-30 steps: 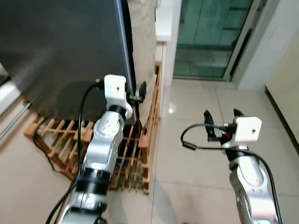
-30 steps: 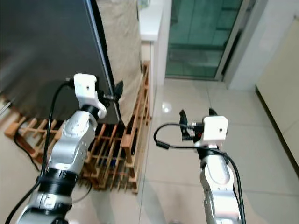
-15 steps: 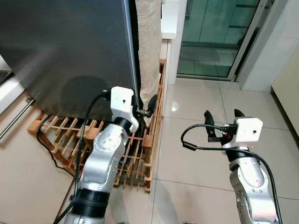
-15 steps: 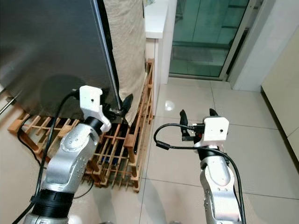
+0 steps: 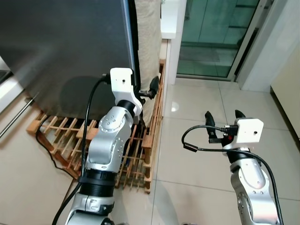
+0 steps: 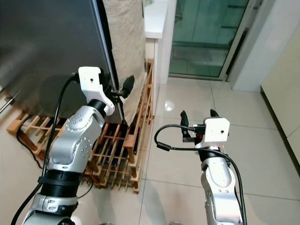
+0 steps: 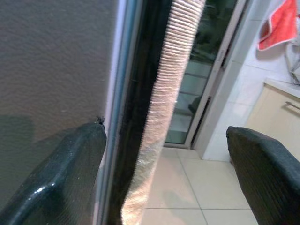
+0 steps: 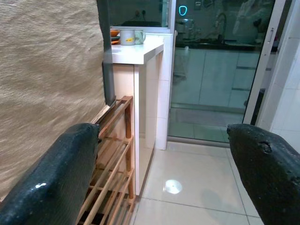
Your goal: Restocking fridge
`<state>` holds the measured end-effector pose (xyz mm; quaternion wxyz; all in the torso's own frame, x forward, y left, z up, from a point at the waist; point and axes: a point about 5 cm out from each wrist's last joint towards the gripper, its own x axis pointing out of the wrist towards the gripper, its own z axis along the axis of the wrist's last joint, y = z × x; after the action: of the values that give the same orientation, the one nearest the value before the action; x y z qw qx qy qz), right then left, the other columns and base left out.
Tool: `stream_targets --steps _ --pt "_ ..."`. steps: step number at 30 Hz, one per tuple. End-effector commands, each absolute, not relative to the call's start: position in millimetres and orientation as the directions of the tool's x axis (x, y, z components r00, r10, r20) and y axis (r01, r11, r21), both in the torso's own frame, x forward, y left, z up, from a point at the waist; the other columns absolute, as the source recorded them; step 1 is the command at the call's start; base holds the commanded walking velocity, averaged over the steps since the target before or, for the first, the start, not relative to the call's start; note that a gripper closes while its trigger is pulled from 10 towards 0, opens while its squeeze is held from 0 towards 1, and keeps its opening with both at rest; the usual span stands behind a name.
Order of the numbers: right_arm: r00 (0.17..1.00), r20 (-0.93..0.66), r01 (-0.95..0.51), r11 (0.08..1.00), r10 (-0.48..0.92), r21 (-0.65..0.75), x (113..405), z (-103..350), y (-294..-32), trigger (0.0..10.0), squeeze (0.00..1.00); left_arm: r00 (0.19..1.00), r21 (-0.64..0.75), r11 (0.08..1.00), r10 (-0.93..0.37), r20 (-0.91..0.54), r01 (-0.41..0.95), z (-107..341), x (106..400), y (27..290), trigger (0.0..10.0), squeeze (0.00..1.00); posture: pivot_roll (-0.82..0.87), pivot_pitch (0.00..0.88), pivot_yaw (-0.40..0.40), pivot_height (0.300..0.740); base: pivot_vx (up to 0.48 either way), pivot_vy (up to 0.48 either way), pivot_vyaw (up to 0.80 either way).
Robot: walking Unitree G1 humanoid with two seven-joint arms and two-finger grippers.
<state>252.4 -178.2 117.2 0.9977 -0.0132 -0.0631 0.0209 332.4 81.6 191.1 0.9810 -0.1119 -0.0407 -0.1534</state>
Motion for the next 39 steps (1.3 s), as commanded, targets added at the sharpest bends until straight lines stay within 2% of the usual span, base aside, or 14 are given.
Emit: stream_targets --steps 1,17,24,30,39 --pt "0.991 0.126 -0.037 0.999 0.040 -0.025 251.1 117.2 -178.9 10.0 0.00 0.957 -0.208 0.935 -0.270 0.101 0.286 192.5 336.4 81.0 10.0 0.00 -0.12 0.000 0.066 0.740 0.000 0.000 0.00" --pt "0.991 0.123 -0.041 0.999 0.044 -0.028 251.6 117.0 -178.4 10.0 0.00 0.936 -0.190 0.918 -0.328 0.130 0.348 203.2 344.2 56.4 10.0 0.00 -0.13 0.000 0.065 0.740 0.000 0.000 0.00" --pt "0.991 0.123 -0.041 0.999 0.044 -0.028 250.9 117.0 -178.3 10.0 0.00 0.952 -0.159 0.940 -0.287 0.103 0.301 203.7 355.9 50.3 10.0 0.00 -0.13 0.000 0.064 0.740 0.000 0.000 0.00" --pt "0.992 0.121 -0.040 0.999 0.043 -0.031 250.3 117.0 -178.5 10.0 0.00 0.964 -0.254 0.930 -0.261 0.052 0.266 207.7 362.4 39.2 10.0 0.00 -0.14 0.000 0.064 0.740 0.000 0.000 0.00" --pt "0.992 0.116 -0.041 0.999 0.044 -0.031 250.2 116.1 -177.1 10.0 0.00 0.983 -0.254 0.950 -0.181 0.027 0.182 209.7 367.2 39.6 10.0 0.00 -0.14 0.000 0.065 0.740 0.000 0.000 0.00"
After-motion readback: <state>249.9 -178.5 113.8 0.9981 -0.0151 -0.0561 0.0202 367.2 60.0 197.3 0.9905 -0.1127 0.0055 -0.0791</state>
